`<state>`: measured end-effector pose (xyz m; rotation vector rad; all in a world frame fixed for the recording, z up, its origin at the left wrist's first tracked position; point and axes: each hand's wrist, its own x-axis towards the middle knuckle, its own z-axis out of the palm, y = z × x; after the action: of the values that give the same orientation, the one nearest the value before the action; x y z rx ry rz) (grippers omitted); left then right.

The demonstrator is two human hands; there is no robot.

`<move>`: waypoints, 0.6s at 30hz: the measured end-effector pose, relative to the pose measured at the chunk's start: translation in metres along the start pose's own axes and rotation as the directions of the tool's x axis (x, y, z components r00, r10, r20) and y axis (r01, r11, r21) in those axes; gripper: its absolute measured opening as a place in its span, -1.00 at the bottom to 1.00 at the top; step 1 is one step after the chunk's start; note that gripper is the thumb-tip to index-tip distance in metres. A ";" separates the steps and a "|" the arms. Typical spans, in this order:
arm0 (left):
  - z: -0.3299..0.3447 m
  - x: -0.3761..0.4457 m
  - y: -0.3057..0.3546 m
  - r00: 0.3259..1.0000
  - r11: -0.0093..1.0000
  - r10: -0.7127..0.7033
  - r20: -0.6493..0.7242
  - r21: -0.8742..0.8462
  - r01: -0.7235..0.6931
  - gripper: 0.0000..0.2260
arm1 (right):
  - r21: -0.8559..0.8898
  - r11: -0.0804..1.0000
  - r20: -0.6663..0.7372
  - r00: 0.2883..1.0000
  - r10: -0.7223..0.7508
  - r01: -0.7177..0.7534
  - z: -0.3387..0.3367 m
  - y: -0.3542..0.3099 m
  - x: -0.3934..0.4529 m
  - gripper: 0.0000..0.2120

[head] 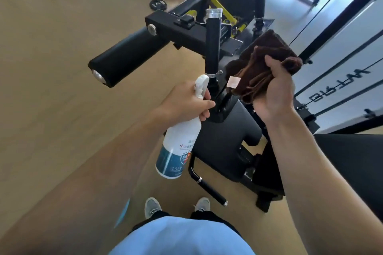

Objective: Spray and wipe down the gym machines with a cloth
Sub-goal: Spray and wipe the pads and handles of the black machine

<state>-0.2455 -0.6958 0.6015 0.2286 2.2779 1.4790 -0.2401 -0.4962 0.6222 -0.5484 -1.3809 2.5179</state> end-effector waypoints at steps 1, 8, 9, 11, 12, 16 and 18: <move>0.000 0.000 0.001 1.000 1.000 0.005 -0.012 -0.001 -0.005 -0.92 | -0.009 1.000 0.014 1.000 -0.002 0.002 0.001 0.001 0.001 -0.80; -0.020 0.005 -0.004 0.972 0.992 -0.048 -0.232 0.102 0.073 -0.83 | -0.703 0.685 0.298 0.954 0.043 0.189 0.039 0.032 0.020 -0.18; -0.025 0.006 -0.005 0.961 0.989 -0.054 -0.272 0.121 0.090 -0.78 | -0.795 0.553 0.302 0.953 0.003 0.250 0.048 0.038 0.021 -0.09; -0.033 0.009 -0.003 0.944 0.986 -0.048 -0.327 0.137 0.098 -0.67 | -0.864 0.437 0.232 0.968 -0.098 0.251 0.063 0.045 0.025 -0.11; -0.037 0.010 0.000 0.936 0.986 -0.039 -0.349 0.141 0.093 -0.65 | -0.871 0.436 0.184 0.973 -0.138 0.226 0.069 0.046 0.028 -0.19; -0.049 0.015 0.015 0.917 0.986 0.019 -0.399 0.157 0.047 -0.60 | -0.850 0.501 0.114 0.986 -0.124 0.161 0.080 0.043 0.042 -0.34; -0.053 0.017 0.020 0.915 0.989 0.046 -0.401 0.147 0.015 -0.55 | -0.827 0.535 0.134 0.985 -0.108 0.172 0.088 0.033 0.048 -0.34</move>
<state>-0.2853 -0.7252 0.6339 -0.0242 2.7225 1.4750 -0.3213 -0.5637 0.6266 -0.4507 -2.5330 1.5867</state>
